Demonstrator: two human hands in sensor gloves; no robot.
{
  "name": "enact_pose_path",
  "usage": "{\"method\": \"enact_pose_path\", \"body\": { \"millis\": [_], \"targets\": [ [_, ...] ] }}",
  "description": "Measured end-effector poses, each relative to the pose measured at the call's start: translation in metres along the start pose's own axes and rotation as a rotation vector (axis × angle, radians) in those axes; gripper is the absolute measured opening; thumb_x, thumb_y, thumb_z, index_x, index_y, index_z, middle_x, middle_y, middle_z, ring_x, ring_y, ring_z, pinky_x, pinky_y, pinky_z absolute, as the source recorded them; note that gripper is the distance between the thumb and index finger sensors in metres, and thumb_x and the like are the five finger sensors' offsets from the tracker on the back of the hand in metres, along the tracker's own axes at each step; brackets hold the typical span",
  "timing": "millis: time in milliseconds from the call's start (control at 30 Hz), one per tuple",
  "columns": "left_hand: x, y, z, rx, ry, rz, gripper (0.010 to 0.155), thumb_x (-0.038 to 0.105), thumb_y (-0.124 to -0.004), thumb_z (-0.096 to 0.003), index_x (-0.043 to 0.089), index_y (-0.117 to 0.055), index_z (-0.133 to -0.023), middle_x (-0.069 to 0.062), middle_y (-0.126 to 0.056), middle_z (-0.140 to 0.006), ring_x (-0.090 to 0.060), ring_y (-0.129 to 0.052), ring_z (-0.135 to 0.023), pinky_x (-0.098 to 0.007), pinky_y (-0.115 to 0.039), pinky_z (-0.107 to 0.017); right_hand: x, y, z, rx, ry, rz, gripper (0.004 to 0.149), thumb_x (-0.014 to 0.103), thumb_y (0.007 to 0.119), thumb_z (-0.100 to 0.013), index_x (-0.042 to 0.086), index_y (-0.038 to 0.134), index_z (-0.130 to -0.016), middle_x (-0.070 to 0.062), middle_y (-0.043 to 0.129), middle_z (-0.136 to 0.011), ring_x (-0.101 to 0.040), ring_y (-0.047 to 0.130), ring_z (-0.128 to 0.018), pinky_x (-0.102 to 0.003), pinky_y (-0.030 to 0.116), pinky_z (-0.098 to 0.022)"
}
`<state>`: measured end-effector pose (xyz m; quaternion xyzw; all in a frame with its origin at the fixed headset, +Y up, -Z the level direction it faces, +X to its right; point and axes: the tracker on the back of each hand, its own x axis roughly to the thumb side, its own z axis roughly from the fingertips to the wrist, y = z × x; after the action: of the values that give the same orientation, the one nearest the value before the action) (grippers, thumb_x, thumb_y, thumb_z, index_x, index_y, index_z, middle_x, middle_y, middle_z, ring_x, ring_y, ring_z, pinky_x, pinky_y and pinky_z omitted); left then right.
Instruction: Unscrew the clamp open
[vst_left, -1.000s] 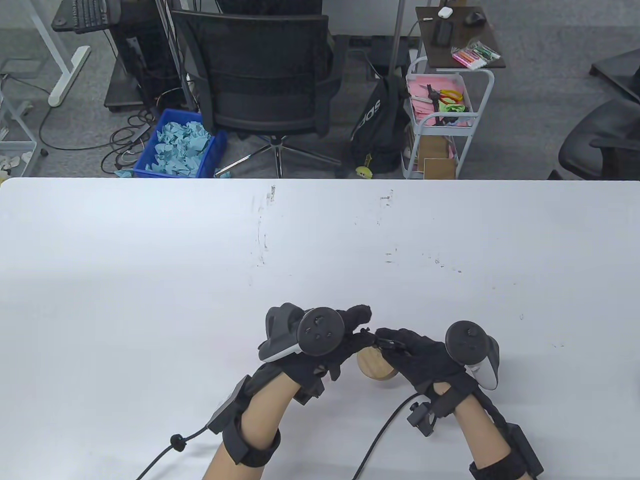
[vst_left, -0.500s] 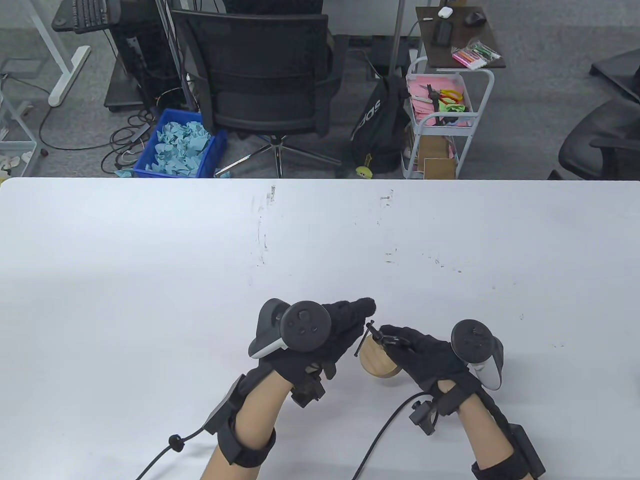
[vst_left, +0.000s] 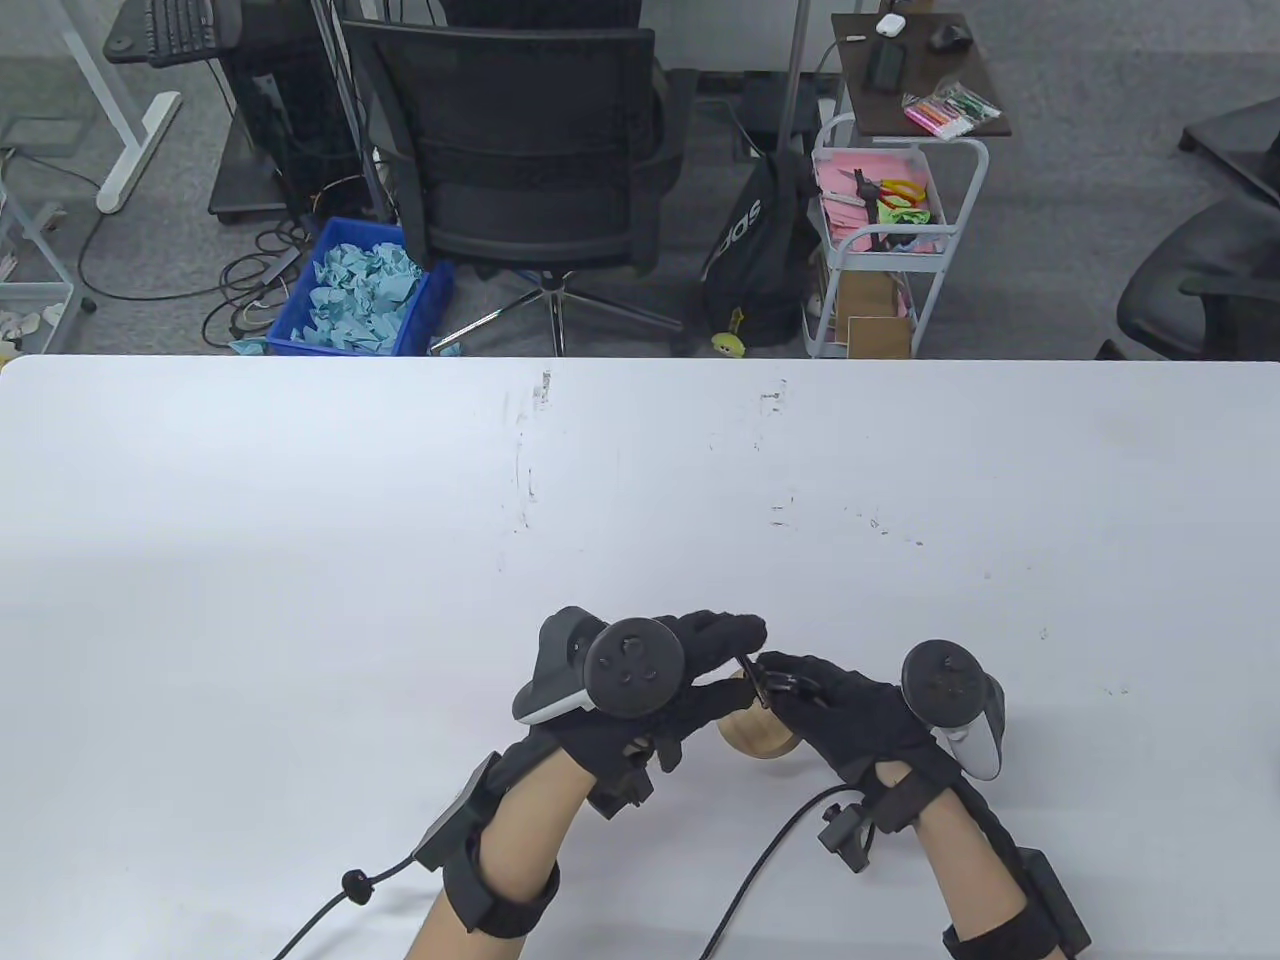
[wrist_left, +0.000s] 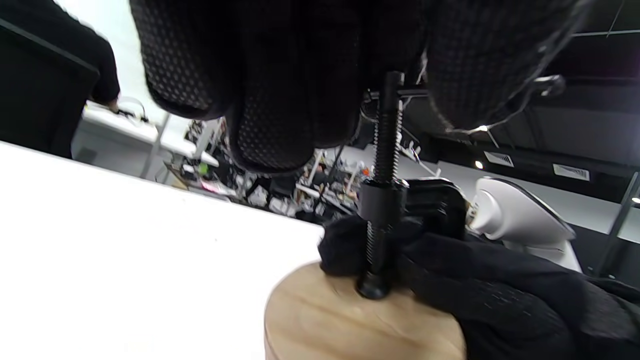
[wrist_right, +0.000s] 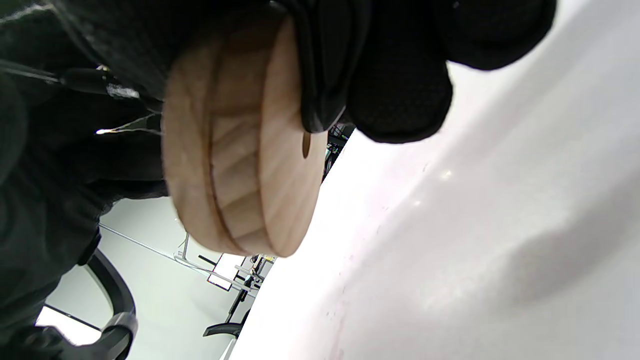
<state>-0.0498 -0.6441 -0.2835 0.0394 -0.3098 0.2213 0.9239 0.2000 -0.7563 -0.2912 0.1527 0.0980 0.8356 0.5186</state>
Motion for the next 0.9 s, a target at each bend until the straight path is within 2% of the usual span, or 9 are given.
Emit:
{"method": "enact_pose_path", "body": {
  "millis": [100,167,233,333,433,567,700,800,900],
  "targets": [
    [0.001,-0.001,0.001,0.056,0.016,-0.035,0.052,0.06,-0.083,-0.0436,0.033,-0.085,-0.088,0.006,-0.101,-0.073,-0.012,-0.109,-0.046,-0.032,-0.089,-0.046,0.001,0.003,0.0,0.015,-0.007,-0.004,0.046,0.049,0.08,-0.043,0.04,0.08,-0.088,-0.015,0.073,-0.086,-0.017,0.095,-0.055,-0.049,0.073,-0.045],
    [0.0,-0.001,0.001,0.091,0.027,-0.04,0.045,0.06,-0.08,-0.0456,0.03,-0.091,-0.078,0.005,-0.104,-0.057,-0.008,-0.108,-0.032,-0.029,-0.091,-0.038,0.002,0.005,0.0,0.031,-0.019,0.014,0.046,0.049,0.08,-0.043,0.04,0.08,-0.088,-0.015,0.073,-0.086,-0.017,0.095,-0.054,-0.049,0.073,-0.044],
    [-0.003,-0.001,-0.001,0.052,0.051,-0.028,0.045,0.062,-0.078,-0.0455,0.025,-0.097,-0.062,0.003,-0.104,-0.035,-0.005,-0.104,-0.014,-0.027,-0.091,-0.026,0.004,0.008,0.0,0.052,-0.031,0.044,0.046,0.049,0.08,-0.043,0.039,0.081,-0.088,-0.015,0.074,-0.085,-0.017,0.095,-0.054,-0.05,0.073,-0.044],
    [-0.006,-0.001,-0.001,0.051,0.077,-0.073,0.045,0.062,-0.078,-0.046,0.022,-0.098,-0.052,0.005,-0.102,-0.024,-0.002,-0.099,-0.004,-0.024,-0.091,-0.019,0.006,0.012,-0.001,0.066,-0.021,0.064,0.046,0.049,0.08,-0.043,0.04,0.081,-0.087,-0.015,0.074,-0.085,-0.017,0.096,-0.053,-0.049,0.073,-0.044],
    [-0.006,-0.001,0.0,0.061,0.081,-0.073,0.045,0.062,-0.077,-0.0464,0.023,-0.099,-0.051,0.006,-0.101,-0.024,-0.002,-0.099,-0.004,-0.024,-0.091,-0.019,0.006,0.013,-0.001,0.073,-0.019,0.059,0.046,0.05,0.08,-0.043,0.04,0.081,-0.088,-0.014,0.074,-0.085,-0.016,0.096,-0.053,-0.049,0.074,-0.044],
    [-0.007,0.005,0.003,0.095,0.084,-0.049,0.052,0.066,-0.073,-0.0463,0.025,-0.094,-0.069,0.004,-0.104,-0.044,-0.005,-0.106,-0.022,-0.027,-0.092,-0.032,0.003,0.009,-0.001,0.055,-0.004,0.01,0.046,0.049,0.08,-0.043,0.04,0.081,-0.088,-0.015,0.074,-0.085,-0.016,0.096,-0.053,-0.049,0.074,-0.044],
    [-0.006,0.011,0.006,0.076,0.031,0.022,0.057,0.062,-0.076,-0.0475,0.034,-0.075,-0.097,0.006,-0.092,-0.088,-0.016,-0.103,-0.072,-0.039,-0.083,-0.062,0.0,0.005,0.0,0.034,0.006,-0.037,0.046,0.049,0.08,-0.043,0.04,0.08,-0.088,-0.014,0.073,-0.085,-0.016,0.096,-0.053,-0.049,0.073,-0.044],
    [-0.003,0.008,0.003,-0.004,-0.053,0.129,0.059,0.051,-0.083,-0.0482,0.038,-0.067,-0.104,0.005,-0.075,-0.109,-0.025,-0.078,-0.105,-0.049,-0.07,-0.076,-0.002,0.004,0.0,0.032,0.012,-0.075,0.046,0.049,0.08,-0.043,0.04,0.08,-0.088,-0.015,0.073,-0.086,-0.017,0.095,-0.054,-0.049,0.073,-0.044],
    [0.0,0.004,0.001,-0.059,-0.053,0.083,0.06,0.044,-0.086,-0.0477,0.04,-0.067,-0.104,0.008,-0.071,-0.113,-0.025,-0.065,-0.113,-0.05,-0.065,-0.08,-0.001,0.004,0.0,0.036,-0.003,-0.083,0.046,0.049,0.08,-0.043,0.04,0.081,-0.088,-0.014,0.073,-0.086,-0.017,0.095,-0.054,-0.049,0.073,-0.044]
  ]
}}
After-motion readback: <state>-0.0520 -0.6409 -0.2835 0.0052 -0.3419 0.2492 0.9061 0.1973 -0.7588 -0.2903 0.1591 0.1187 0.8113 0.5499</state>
